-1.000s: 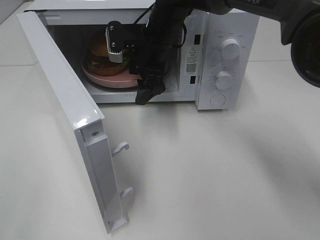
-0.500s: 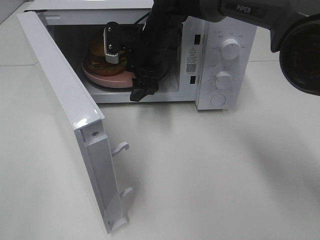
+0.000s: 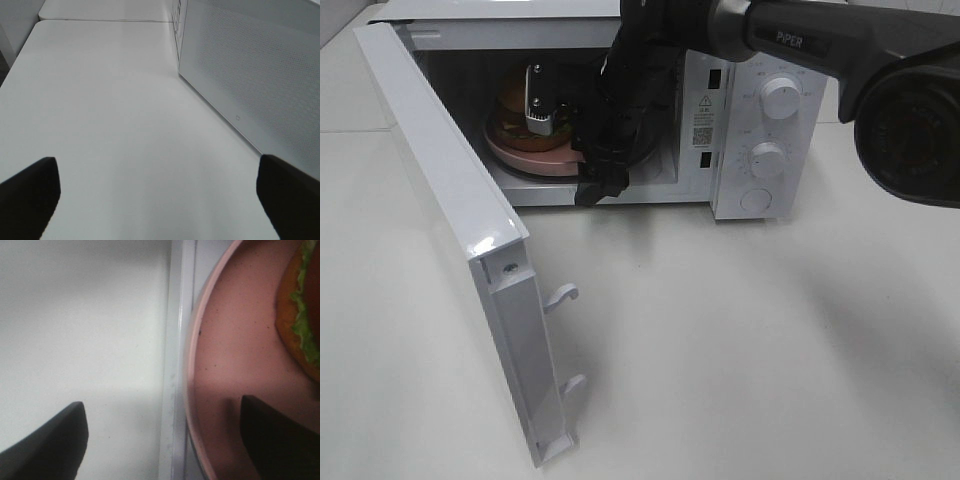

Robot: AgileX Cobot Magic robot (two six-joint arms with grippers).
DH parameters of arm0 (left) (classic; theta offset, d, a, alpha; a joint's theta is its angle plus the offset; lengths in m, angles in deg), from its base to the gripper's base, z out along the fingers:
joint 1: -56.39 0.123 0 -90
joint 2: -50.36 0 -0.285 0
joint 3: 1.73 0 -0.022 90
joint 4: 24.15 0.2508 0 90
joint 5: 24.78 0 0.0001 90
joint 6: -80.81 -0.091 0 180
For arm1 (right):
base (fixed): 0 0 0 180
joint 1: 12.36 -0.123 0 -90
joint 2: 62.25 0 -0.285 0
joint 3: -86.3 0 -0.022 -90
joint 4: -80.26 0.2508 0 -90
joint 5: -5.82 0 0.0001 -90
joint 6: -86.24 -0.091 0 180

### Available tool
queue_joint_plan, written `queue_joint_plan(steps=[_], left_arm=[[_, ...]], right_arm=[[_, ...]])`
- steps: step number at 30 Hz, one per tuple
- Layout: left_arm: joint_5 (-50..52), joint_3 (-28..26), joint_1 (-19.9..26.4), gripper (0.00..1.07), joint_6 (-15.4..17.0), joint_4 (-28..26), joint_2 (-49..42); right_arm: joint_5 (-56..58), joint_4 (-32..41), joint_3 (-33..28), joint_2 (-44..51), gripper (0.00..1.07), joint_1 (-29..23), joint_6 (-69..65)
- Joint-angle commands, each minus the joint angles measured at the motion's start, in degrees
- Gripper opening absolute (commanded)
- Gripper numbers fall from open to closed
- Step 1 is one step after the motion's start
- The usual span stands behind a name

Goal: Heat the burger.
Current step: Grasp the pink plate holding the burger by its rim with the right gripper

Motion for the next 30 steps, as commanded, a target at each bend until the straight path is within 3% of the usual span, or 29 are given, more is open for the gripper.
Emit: queue_joint_plan(steps=[1, 30], left_arm=[[0.8, 0.2, -0.3, 1.0, 0.0, -0.2, -0.3], [0.8, 0.2, -0.3, 1.0, 0.0, -0.2, -0.3]], right_arm=[[-0.8, 0.6, 0.8, -0.2, 0.81, -0.3, -1.7], [-3.4, 0.3, 1.3, -1.1, 0.76, -0.3, -4.5]])
